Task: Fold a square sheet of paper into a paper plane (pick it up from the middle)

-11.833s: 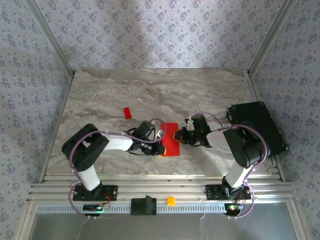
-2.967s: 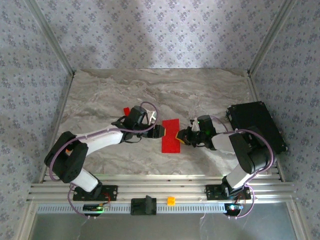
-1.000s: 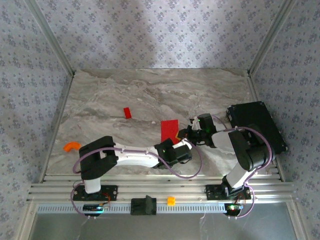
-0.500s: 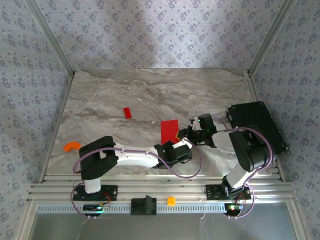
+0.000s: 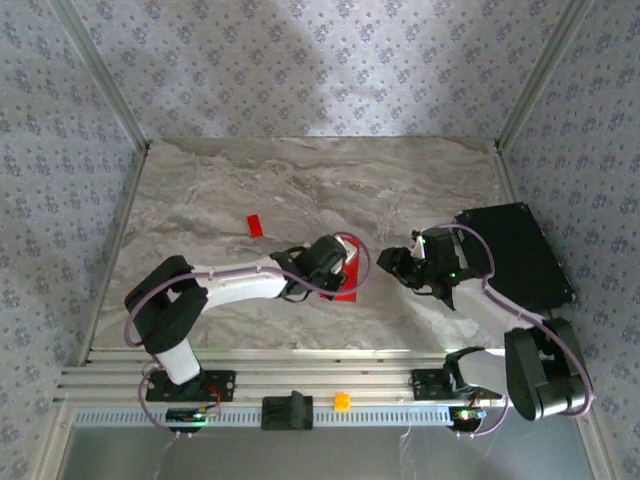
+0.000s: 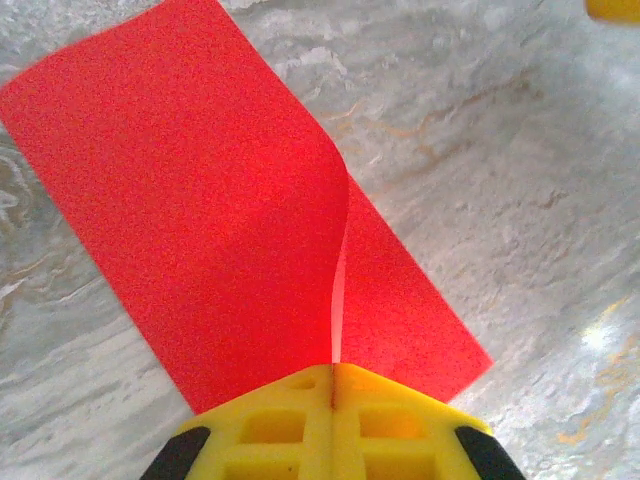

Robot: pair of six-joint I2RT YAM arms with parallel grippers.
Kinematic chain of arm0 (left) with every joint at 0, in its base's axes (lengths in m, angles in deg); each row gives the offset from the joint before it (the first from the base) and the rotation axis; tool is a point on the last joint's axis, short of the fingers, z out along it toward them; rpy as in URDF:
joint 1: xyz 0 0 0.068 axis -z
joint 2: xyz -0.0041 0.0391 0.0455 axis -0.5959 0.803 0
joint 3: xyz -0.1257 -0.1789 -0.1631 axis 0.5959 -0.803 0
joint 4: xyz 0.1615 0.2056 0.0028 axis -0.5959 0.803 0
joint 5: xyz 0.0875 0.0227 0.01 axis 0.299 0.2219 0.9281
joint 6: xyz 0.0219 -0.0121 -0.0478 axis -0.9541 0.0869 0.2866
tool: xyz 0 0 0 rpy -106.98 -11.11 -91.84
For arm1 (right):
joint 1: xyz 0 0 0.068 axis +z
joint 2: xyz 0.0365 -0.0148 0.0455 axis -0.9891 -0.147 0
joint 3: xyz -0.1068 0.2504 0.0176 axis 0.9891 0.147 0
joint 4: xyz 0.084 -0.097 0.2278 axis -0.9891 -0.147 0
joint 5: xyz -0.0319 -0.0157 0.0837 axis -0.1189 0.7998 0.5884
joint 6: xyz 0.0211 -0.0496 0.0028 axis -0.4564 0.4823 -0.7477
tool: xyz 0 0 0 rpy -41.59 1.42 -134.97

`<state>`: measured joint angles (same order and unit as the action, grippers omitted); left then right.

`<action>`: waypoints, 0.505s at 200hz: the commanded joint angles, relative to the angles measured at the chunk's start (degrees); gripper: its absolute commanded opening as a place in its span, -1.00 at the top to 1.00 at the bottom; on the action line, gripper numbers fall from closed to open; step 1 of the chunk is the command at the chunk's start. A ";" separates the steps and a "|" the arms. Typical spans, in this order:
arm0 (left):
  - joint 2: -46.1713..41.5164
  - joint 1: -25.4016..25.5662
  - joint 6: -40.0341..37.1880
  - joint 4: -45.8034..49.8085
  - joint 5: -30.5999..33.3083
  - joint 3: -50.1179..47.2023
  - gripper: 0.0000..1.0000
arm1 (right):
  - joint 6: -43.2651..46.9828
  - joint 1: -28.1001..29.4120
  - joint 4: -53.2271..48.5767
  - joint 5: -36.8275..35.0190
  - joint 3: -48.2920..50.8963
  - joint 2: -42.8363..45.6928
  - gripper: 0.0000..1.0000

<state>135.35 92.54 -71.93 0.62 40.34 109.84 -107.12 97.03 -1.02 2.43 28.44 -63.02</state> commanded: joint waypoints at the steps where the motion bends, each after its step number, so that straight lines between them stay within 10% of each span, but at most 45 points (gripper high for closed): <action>1: -0.11 -2.15 3.37 -1.89 -14.43 0.04 1.00 | 1.45 -0.30 -3.44 -3.33 2.72 3.03 0.09; 101: 4.41 -4.55 11.40 -5.52 -19.56 3.24 1.00 | -0.58 4.21 -1.17 1.48 3.78 2.90 0.58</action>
<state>139.00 88.33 -63.54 -2.94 22.33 110.85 -107.34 100.02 -2.77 3.06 31.74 -59.46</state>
